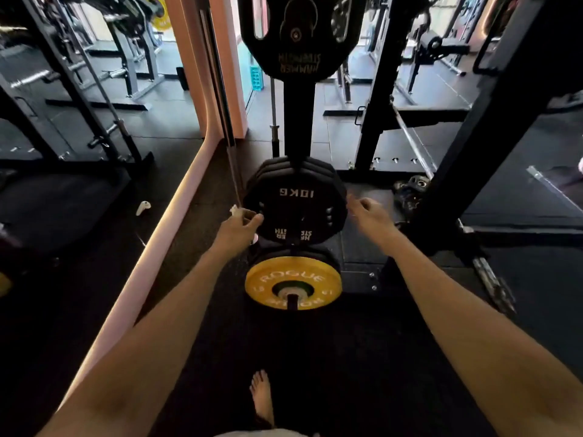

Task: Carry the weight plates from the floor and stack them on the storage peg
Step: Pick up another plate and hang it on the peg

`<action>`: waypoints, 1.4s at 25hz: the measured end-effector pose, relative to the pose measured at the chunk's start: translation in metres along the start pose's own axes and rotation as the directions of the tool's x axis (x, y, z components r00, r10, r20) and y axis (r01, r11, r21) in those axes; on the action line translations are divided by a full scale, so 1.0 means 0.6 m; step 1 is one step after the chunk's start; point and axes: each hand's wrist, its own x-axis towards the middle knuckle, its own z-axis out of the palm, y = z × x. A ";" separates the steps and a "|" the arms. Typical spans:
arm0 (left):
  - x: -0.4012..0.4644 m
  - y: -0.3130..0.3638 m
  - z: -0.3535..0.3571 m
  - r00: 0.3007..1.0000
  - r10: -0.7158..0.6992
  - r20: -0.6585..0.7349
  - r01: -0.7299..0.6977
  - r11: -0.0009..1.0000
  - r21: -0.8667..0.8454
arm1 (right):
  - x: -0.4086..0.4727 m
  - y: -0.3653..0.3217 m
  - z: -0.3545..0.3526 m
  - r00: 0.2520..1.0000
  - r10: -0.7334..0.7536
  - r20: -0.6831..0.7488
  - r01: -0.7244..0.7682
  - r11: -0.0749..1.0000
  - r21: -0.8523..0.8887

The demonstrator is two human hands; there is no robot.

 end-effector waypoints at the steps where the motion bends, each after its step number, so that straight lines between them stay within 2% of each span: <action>1: -0.027 -0.027 0.010 0.999 -0.039 0.033 0.038 0.999 0.039 | -0.021 0.032 0.011 0.999 0.043 0.016 -0.043 0.999 -0.028; 4: -0.102 -0.105 0.041 0.976 -0.174 0.130 0.154 0.976 0.153 | -0.095 0.119 0.045 0.981 0.176 0.080 -0.170 0.982 -0.078; 8: -0.197 -0.215 0.075 0.864 -0.397 0.309 0.296 0.897 0.327 | -0.209 0.219 0.098 0.912 0.387 0.135 -0.380 0.922 -0.076; 11: -0.267 -0.297 0.087 0.779 -0.491 0.389 0.334 0.851 0.405 | -0.302 0.278 0.139 0.812 0.563 0.154 -0.555 0.826 -0.098; 14: -0.345 -0.387 0.083 0.696 -0.527 0.488 0.286 0.827 0.484 | -0.422 0.321 0.189 0.672 0.723 0.161 -0.708 0.691 -0.148; 17: -0.403 -0.456 0.074 0.615 -0.515 0.597 0.169 0.825 0.539 | -0.542 0.353 0.235 0.560 0.818 0.132 -0.806 0.575 -0.140; 19: -0.429 -0.482 0.075 0.574 -0.500 0.649 0.056 0.814 0.578 | -0.614 0.368 0.249 0.520 0.845 0.123 -0.840 0.532 -0.101; 24: -0.474 -0.490 0.112 0.395 -0.475 0.786 -0.329 0.726 0.604 | -0.802 0.421 0.240 0.434 0.900 0.049 -0.891 0.421 0.170; 27: -0.486 -0.459 0.155 0.314 -0.447 0.838 -0.537 0.644 0.545 | -0.909 0.453 0.225 0.354 0.935 -0.023 -0.874 0.340 0.348; 30: -0.510 -0.402 0.225 0.240 -0.421 0.875 -0.711 0.538 0.453 | -1.022 0.491 0.213 0.241 0.968 -0.066 -0.837 0.241 0.491; 32: -0.534 -0.358 0.285 0.200 -0.408 0.891 -0.778 0.486 0.398 | -1.089 0.515 0.207 0.172 0.983 -0.066 -0.809 0.180 0.560; 35: -0.590 -0.284 0.385 0.173 -0.407 0.897 -0.827 0.434 0.357 | -1.167 0.538 0.177 0.137 0.987 -0.082 -0.791 0.158 0.591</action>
